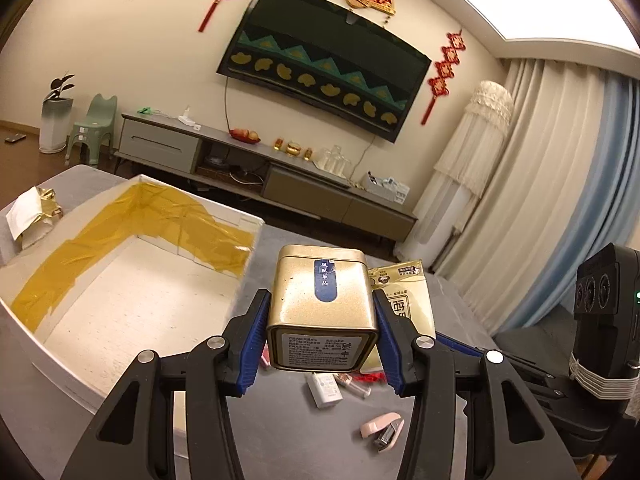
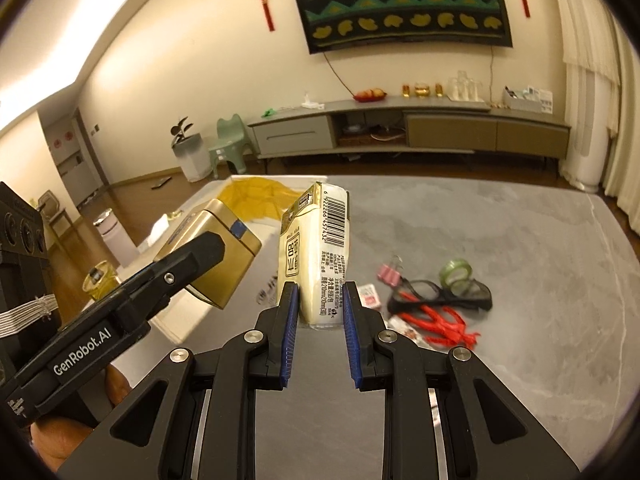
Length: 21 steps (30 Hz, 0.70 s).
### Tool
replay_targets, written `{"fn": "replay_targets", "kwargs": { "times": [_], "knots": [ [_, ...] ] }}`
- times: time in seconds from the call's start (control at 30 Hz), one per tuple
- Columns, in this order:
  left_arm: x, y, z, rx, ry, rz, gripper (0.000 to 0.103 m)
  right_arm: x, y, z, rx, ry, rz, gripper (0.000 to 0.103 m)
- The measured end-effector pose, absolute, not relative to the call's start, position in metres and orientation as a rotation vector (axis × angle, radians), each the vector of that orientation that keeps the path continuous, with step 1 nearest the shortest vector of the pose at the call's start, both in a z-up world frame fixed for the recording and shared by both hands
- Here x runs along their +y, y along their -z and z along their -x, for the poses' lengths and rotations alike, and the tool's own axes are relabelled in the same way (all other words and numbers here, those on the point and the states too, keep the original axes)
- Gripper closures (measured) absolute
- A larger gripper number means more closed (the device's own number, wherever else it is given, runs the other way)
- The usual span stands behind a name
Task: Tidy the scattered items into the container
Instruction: 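Carry the tea box and gold tin over the white cardboard box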
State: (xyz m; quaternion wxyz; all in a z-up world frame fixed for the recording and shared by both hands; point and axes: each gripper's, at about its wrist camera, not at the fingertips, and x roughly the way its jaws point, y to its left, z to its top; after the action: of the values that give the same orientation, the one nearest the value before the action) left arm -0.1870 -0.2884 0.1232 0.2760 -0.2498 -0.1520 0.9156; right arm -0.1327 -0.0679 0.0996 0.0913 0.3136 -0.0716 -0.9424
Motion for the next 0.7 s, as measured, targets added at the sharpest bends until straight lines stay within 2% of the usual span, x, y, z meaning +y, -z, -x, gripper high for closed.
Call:
{"fn": "replay_targets", "kwargs": {
  "times": [0.7],
  "knots": [
    [-0.399, -0.113, 0.229, -0.740, -2.550, 0.748, 0.052, -0.175, -0.109, 0.181, 0.073, 2.690, -0.926, 0.080]
  ]
}}
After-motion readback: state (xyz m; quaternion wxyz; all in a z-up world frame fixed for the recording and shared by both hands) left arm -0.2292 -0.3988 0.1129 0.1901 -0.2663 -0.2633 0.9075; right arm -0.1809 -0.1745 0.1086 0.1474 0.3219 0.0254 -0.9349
